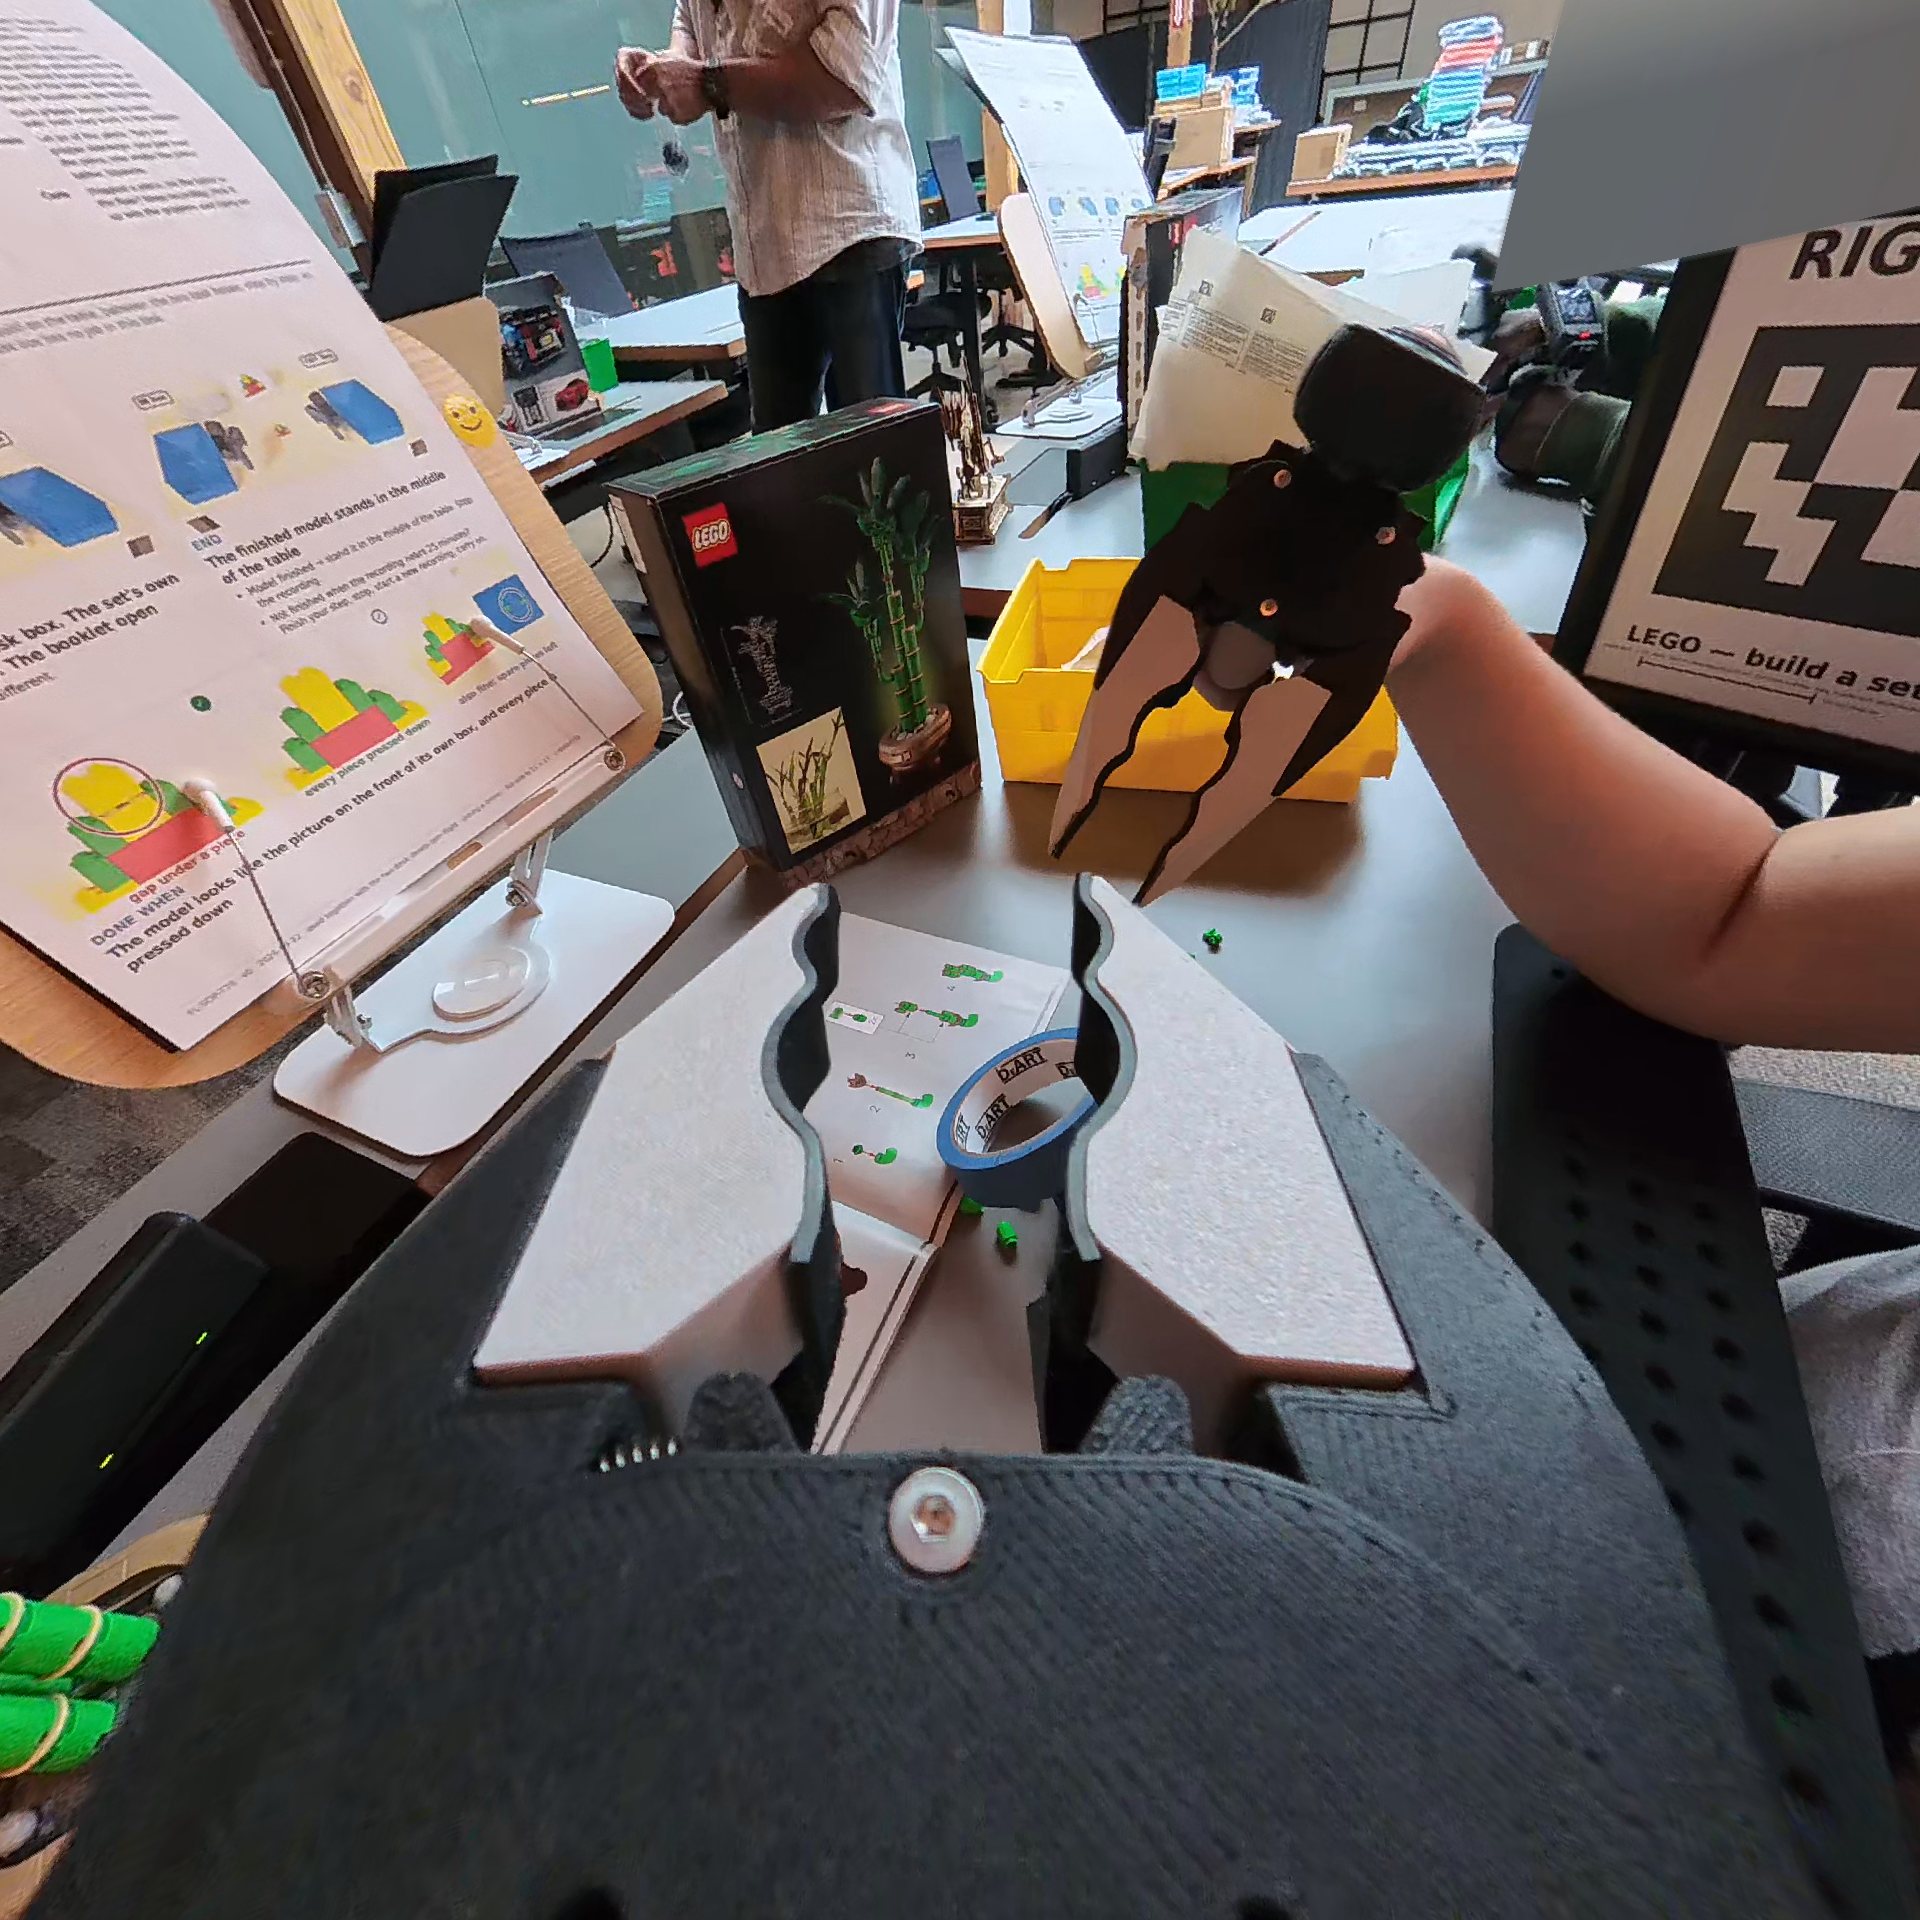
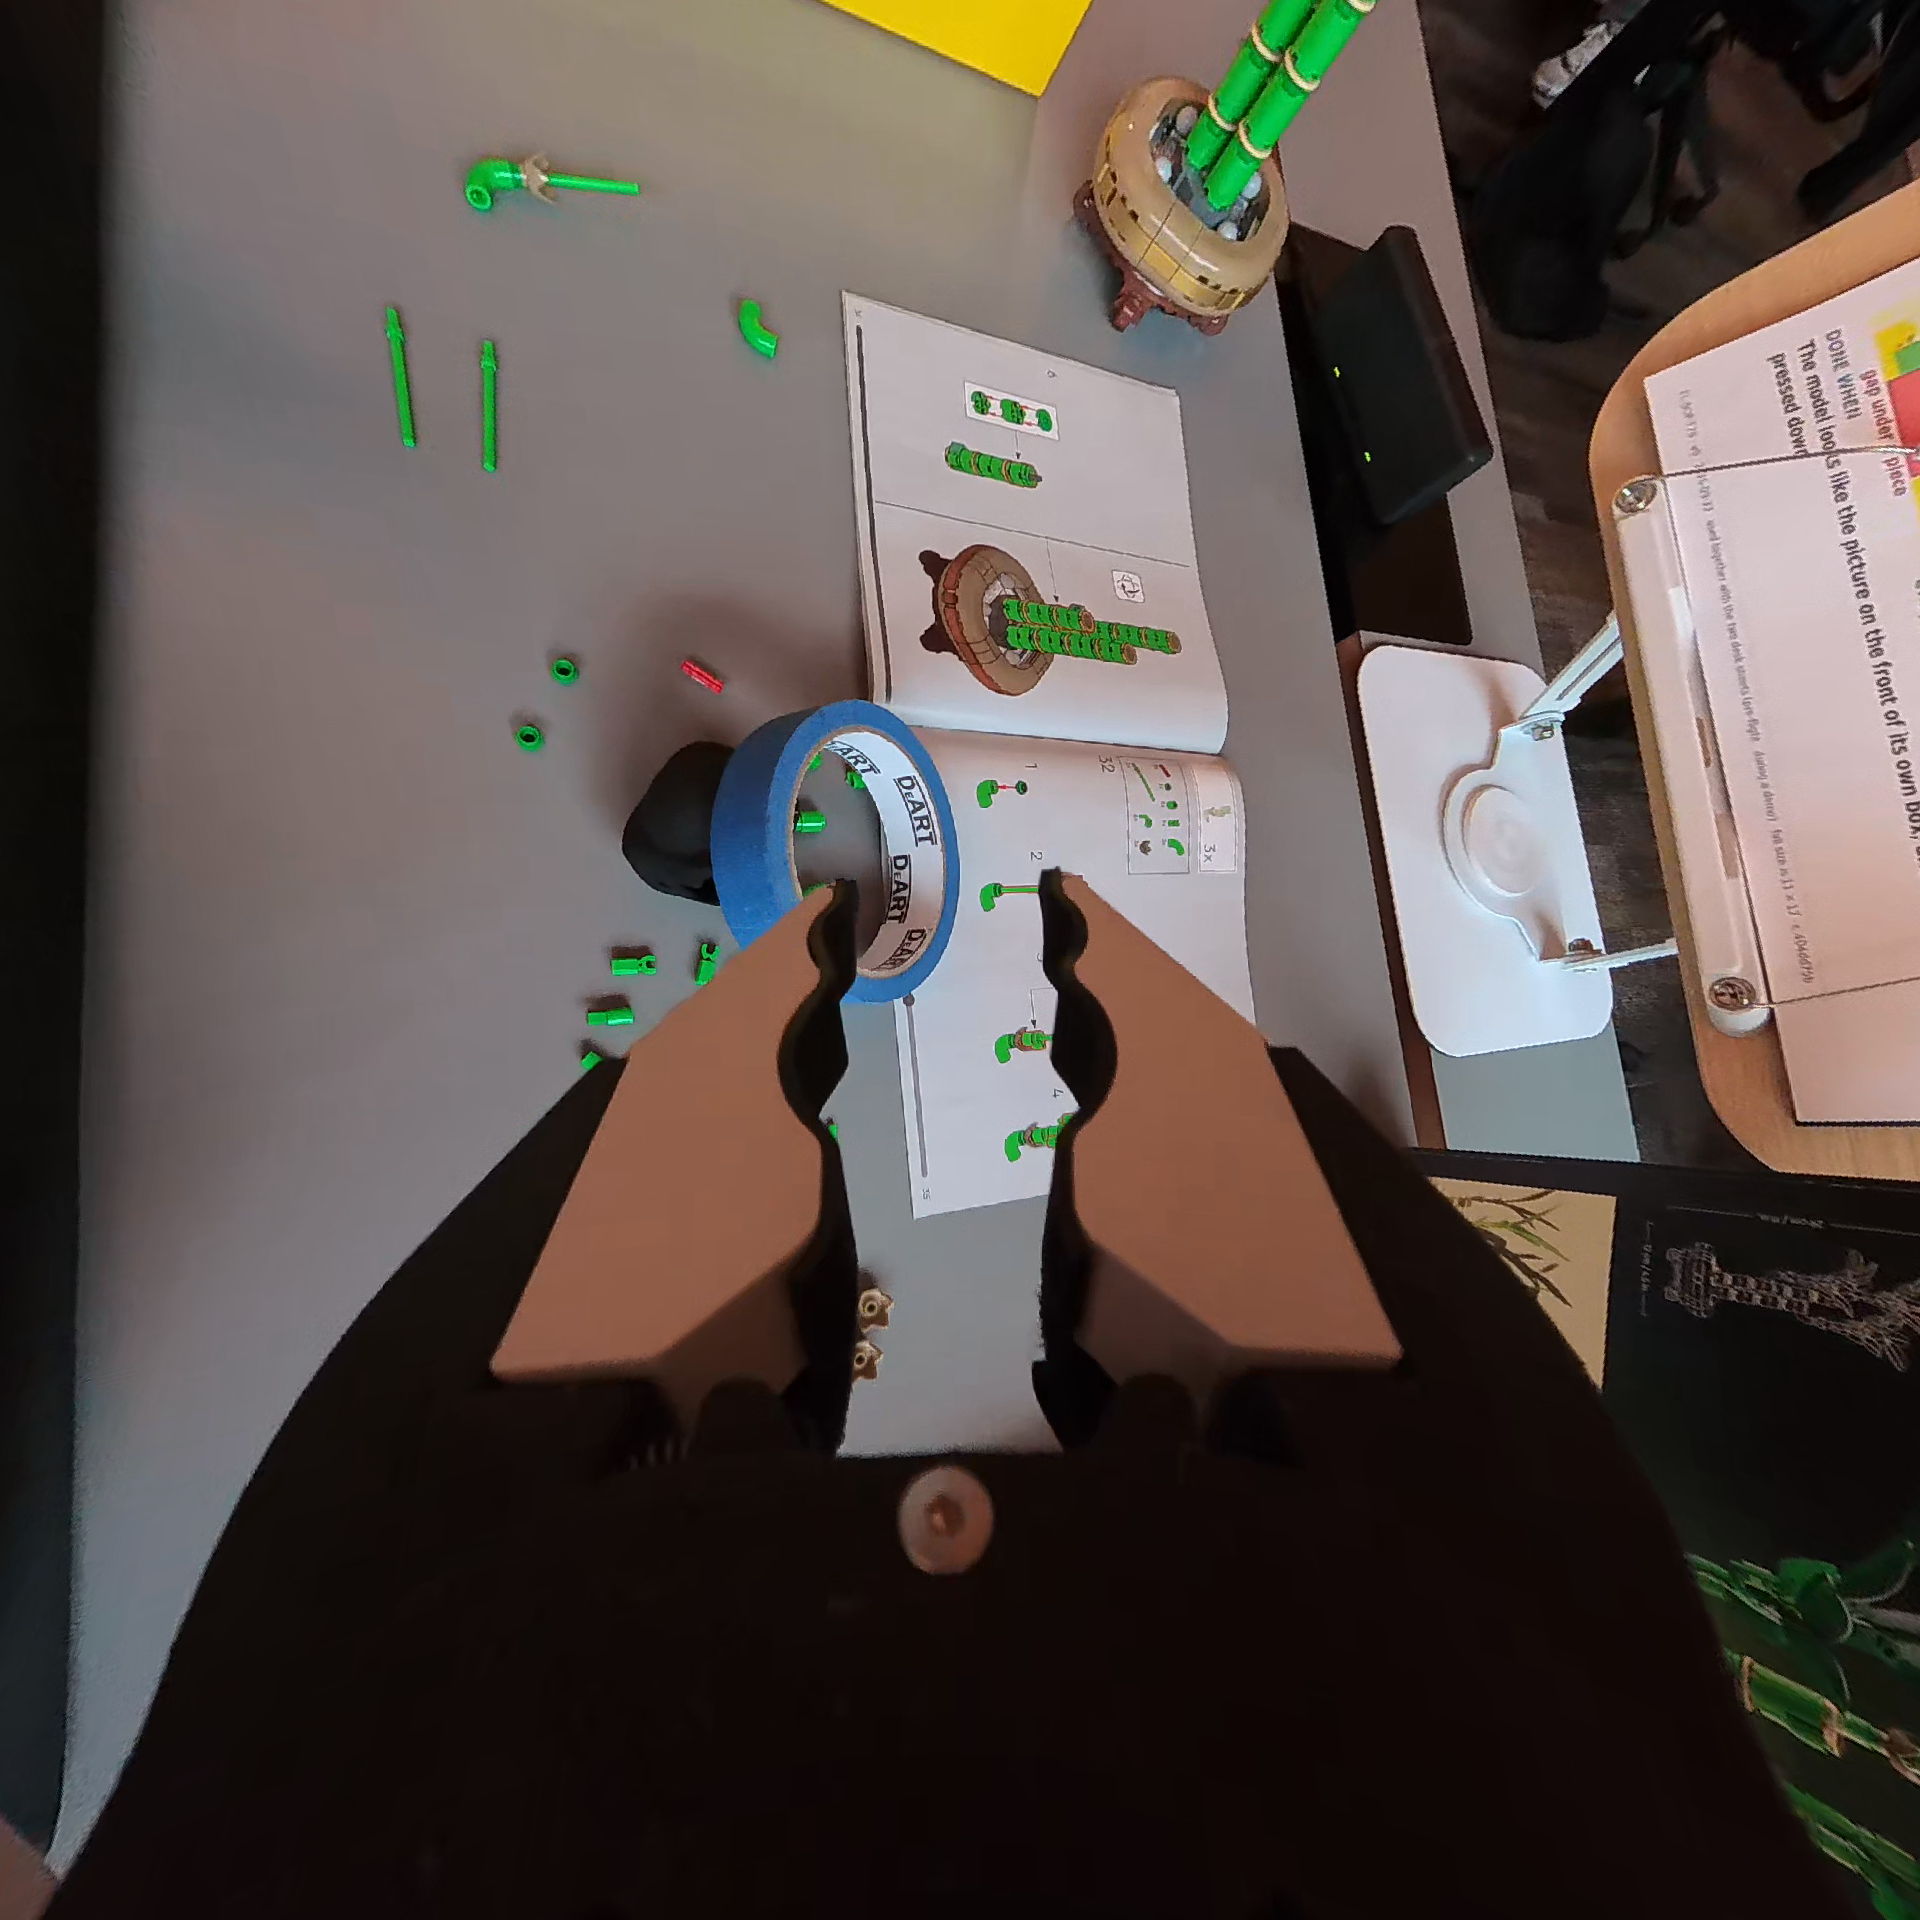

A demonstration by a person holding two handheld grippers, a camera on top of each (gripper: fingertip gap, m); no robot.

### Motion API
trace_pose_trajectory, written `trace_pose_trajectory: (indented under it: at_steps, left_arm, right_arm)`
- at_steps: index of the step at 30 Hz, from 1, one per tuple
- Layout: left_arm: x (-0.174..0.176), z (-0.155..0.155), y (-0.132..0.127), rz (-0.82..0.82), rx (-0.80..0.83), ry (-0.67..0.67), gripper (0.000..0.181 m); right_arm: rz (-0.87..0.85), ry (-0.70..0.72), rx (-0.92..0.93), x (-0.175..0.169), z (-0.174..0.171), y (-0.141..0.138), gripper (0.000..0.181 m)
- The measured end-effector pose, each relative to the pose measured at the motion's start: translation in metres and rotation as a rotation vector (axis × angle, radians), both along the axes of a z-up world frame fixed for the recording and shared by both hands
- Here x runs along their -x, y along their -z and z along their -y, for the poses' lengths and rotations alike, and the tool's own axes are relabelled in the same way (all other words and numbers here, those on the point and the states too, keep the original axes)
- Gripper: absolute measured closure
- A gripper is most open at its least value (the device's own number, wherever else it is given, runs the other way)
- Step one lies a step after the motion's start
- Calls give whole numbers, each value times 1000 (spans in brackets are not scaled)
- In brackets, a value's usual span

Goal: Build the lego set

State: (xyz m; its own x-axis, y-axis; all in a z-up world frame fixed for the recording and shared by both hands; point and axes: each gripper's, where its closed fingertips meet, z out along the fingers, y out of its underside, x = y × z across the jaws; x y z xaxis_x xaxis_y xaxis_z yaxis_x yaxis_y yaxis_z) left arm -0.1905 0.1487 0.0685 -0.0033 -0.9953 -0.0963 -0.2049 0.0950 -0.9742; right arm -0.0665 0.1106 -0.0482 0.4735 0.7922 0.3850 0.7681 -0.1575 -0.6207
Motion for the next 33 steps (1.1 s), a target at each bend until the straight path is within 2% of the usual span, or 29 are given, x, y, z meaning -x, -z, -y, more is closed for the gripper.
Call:
trace_pose_trajectory:
  at_steps: [18,21,26,33]
  left_arm:
    - [7,-2,27,-160,-3,-13,137]
    - [5,-3,30,-179,-10,-21,137]
    - [4,-3,31,-187,-10,-26,137]
    - [1,-3,36,-205,10,-23,136]
  right_arm:
    - [135,101,36,-24,14,3,150]
    - [154,151,54,-39,16,5,156]
    - [127,234,94,-66,16,10,156]
    - [124,286,153,-82,16,22,157]
